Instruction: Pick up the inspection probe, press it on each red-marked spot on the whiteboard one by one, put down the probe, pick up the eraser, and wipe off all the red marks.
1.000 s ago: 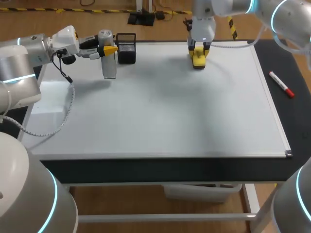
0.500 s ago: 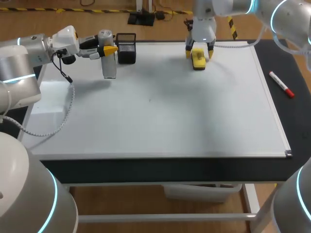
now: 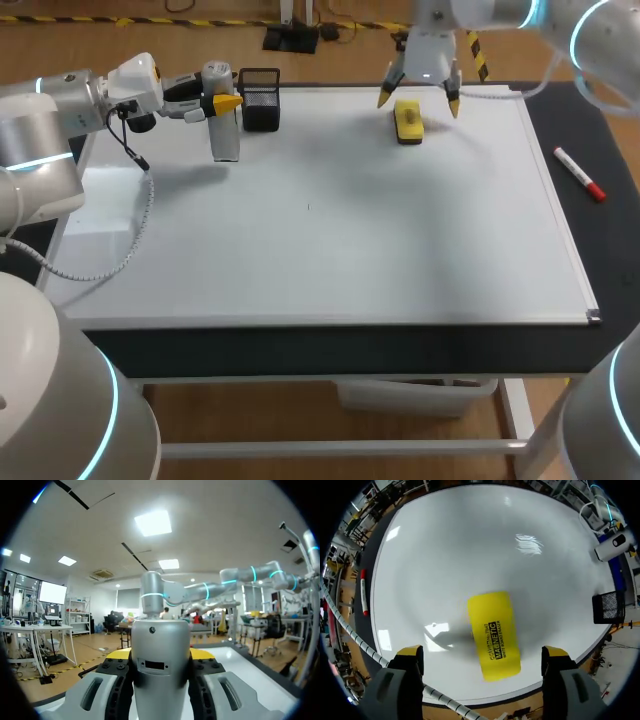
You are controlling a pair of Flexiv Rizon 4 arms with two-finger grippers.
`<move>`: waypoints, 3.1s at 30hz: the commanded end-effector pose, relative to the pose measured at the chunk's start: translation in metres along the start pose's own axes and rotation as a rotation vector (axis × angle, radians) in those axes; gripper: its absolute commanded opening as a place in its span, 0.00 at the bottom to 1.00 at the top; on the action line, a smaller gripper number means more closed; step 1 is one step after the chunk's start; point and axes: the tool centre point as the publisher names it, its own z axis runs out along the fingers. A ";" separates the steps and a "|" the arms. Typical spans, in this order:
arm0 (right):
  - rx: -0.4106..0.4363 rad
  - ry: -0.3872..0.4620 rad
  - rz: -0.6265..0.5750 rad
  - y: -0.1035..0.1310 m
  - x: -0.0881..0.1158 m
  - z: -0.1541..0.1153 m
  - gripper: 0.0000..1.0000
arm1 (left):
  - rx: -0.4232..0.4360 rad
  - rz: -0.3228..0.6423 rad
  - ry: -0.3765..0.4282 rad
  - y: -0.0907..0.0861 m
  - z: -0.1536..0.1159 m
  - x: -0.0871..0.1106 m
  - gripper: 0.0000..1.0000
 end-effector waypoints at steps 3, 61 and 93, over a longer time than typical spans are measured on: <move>0.035 -0.108 0.125 0.014 0.020 -0.023 1.00 | 0.000 0.003 -0.003 -0.001 0.001 0.001 0.00; -0.081 -0.625 0.701 -0.006 0.051 -0.166 1.00 | 0.000 0.003 -0.003 -0.001 0.001 0.001 0.00; -0.081 -0.625 0.701 -0.006 0.051 -0.166 1.00 | 0.029 0.057 0.174 -0.077 0.036 -0.044 0.00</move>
